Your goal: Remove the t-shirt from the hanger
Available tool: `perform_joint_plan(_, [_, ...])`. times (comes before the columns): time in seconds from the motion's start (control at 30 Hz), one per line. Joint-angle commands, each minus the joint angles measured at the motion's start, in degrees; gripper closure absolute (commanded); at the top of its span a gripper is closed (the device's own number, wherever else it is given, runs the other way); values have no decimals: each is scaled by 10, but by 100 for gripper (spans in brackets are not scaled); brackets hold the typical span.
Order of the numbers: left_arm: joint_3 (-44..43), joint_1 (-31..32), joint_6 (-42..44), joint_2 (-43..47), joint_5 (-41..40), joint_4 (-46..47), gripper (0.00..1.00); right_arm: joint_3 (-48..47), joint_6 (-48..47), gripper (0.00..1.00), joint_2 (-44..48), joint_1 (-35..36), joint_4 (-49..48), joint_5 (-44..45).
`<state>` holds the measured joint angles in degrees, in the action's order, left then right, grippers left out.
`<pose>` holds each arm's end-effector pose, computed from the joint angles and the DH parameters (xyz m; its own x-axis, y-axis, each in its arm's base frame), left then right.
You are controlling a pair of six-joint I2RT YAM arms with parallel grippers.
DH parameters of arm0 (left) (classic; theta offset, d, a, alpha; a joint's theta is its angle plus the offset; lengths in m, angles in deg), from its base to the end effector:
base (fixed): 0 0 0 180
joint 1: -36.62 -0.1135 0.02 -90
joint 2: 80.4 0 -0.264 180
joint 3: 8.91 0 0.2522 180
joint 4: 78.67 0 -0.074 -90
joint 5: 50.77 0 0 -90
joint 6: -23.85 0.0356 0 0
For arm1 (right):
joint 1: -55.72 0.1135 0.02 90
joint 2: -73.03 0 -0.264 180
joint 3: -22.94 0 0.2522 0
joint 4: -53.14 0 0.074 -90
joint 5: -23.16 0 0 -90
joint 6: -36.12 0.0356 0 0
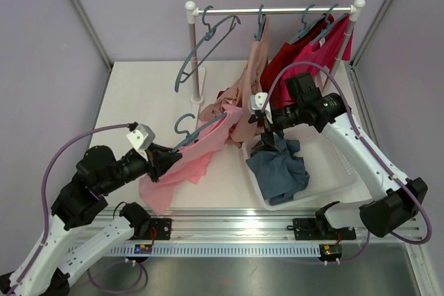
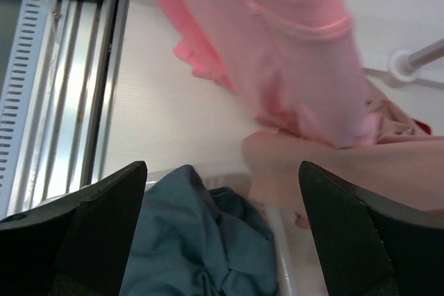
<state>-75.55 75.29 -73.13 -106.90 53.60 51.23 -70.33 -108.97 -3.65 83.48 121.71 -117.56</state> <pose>0.0596 -0.0590 0.3751 -0.2308 0.0339 -0.9724 0.7738 0.6123 -0.1623 0.2175 0.1456 0.3664 0.1888 -0.4873 -0.8526 -0.9819 -0.1074 -0.1561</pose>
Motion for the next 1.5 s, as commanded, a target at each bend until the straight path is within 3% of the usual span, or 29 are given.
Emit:
perform_joint_plan(0.0, [-20,-1,-7,22,34,-9,100,-50,-12,1,-6,4,-38,29])
perform_joint_plan(0.17, [-62,-1,-1,54,18,-57,100,-70,18,2,-10,4,-62,30])
perform_joint_plan(0.33, [-86,-1,-8,73,38,-71,100,-72,25,1,-27,5,-65,-28])
perform_joint_plan(0.63, [-98,0,-27,71,47,-46,100,-54,64,3,-54,34,-109,-59])
perform_joint_plan(1.03, [-123,0,-39,79,34,-30,100,2,126,13,-62,35,-181,-81])
perform_joint_plan(1.13, [-122,0,-41,82,30,-30,100,12,154,30,-62,35,-209,-92])
perform_joint_plan(1.17, [-122,0,-41,85,24,-36,100,11,160,42,-61,35,-213,-97])
perform_joint_plan(1.27, [-119,0,-41,90,7,-44,100,5,177,60,-56,35,-222,-98])
perform_joint_plan(1.3, [-119,0,-39,93,2,-47,100,4,183,71,-55,35,-223,-95])
perform_joint_plan(1.37, [-120,0,-37,95,-12,-56,100,5,182,79,-47,35,-220,-84])
perform_joint_plan(1.43, [-126,0,-27,95,-20,-75,100,14,183,97,-41,25,-221,-81])
perform_joint_plan(1.47, [-130,0,-23,94,-31,-84,100,20,205,100,-33,17,-232,-83])
